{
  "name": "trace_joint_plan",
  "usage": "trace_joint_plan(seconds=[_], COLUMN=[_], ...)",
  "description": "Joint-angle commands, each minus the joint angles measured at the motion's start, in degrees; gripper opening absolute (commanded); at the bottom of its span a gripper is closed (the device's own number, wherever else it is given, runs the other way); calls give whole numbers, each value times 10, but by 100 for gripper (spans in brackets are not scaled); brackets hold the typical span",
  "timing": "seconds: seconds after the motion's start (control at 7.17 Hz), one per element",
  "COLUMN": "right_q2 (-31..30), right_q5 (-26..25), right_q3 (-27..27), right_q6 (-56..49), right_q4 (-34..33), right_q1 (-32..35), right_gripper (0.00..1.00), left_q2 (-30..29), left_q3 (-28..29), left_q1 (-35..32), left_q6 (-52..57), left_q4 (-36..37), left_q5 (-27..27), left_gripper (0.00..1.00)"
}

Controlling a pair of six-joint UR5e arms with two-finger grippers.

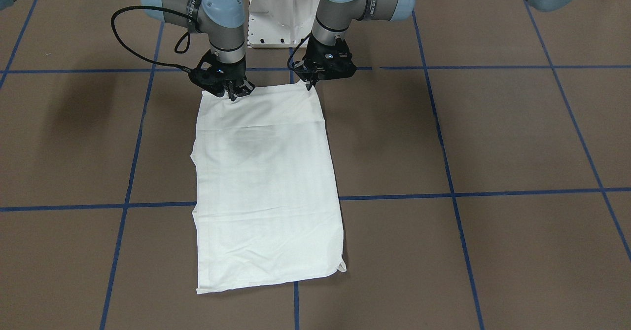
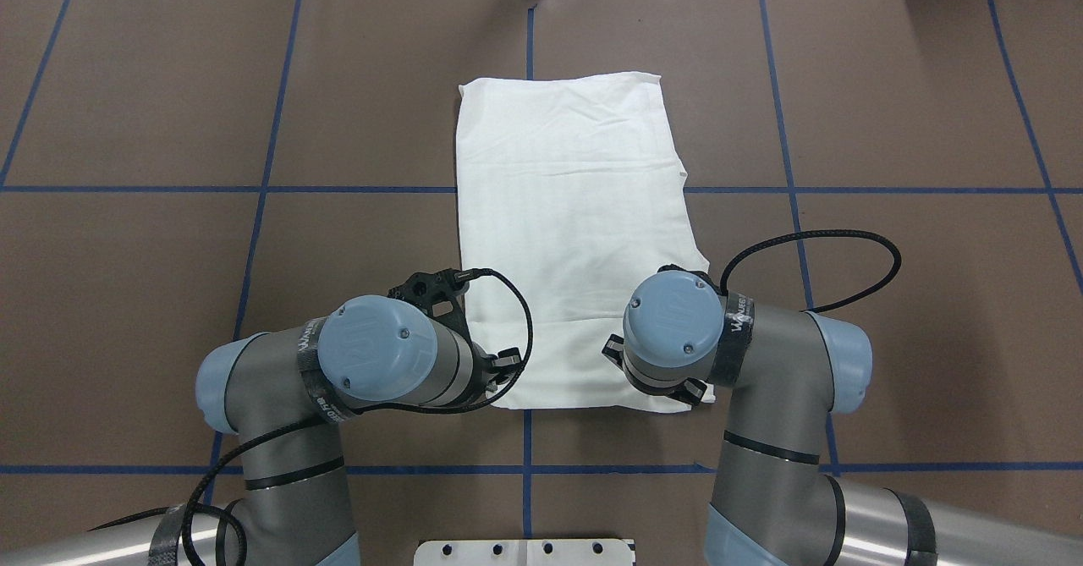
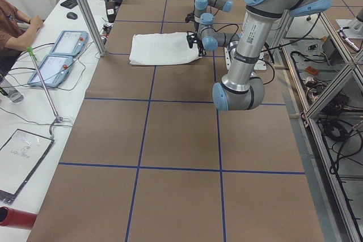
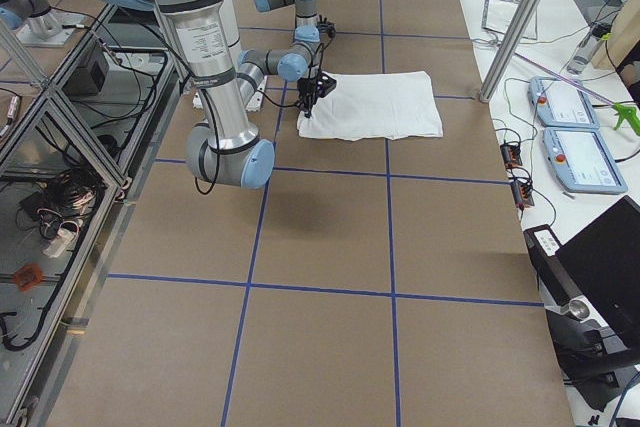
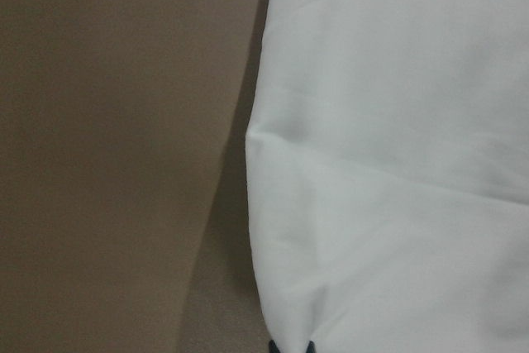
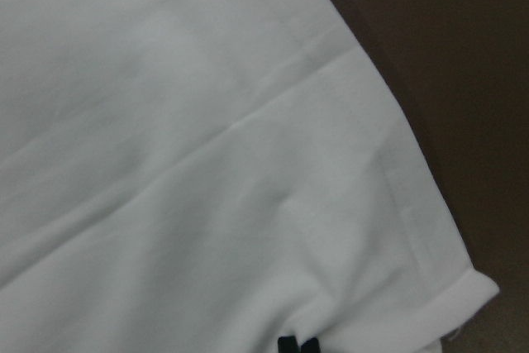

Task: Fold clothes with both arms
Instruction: 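Lower both grippers onto the near corners of the shirt and grasp, then lift the near edge with both grippers and carry it away from the robot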

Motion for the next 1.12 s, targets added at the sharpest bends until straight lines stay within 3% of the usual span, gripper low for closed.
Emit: trace_joint_plan(seconds=[0.0,0.28,0.7,0.98], right_q2=[2,-10,-44,-41], right_q5=[21,22,20,18], right_q3=[24,61,141,162], right_q6=[16,11,16,18], right_q4=[1,-1,-8,-24], right_q1=[8,-9,-83,-104], right_gripper=[0,0,0,0], left_q2=[3,8,54,51], left_q3=[-4,-44,-195,-242], left_q1=[-1,7,63,91], left_q6=[-1,-7,-28,-55], left_q4=[3,29,151,208], left_q5=[-1,-1,-2,-2], left_gripper=[0,0,0,0])
